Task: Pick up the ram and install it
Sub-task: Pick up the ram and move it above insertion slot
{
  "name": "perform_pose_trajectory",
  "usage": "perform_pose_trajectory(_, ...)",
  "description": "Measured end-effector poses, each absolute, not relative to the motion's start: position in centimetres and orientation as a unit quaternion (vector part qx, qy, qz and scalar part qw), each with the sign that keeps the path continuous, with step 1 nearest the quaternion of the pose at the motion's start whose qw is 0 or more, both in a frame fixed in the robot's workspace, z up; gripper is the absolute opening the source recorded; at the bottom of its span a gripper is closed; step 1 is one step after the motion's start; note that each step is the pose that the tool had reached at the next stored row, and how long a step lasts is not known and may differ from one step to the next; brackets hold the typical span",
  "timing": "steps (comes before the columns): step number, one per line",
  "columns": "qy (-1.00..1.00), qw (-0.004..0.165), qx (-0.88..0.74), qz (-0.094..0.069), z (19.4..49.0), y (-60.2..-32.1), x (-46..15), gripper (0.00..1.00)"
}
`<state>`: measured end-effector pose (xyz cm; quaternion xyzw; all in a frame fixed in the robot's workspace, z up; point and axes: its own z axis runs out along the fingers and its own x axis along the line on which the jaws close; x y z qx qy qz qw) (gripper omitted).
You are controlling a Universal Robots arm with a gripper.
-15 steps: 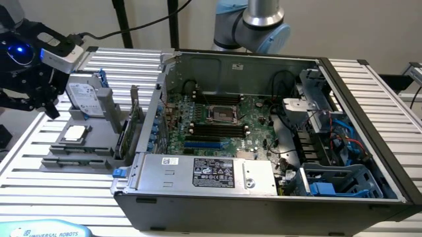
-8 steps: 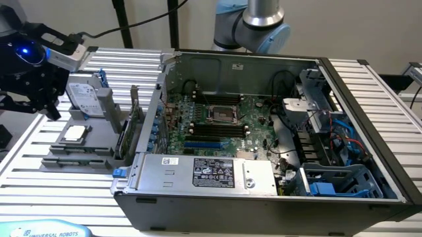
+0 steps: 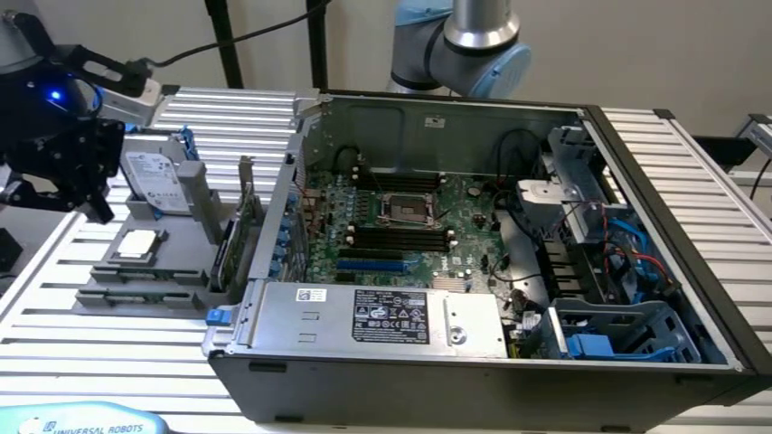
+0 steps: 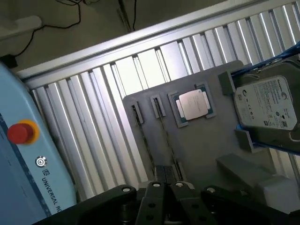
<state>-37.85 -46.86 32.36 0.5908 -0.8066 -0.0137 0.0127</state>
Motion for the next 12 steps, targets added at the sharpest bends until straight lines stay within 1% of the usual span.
perform_pose_trajectory(12,-0.749,0.008,0.663,-0.008,31.7,-46.86,-37.83,0.11)
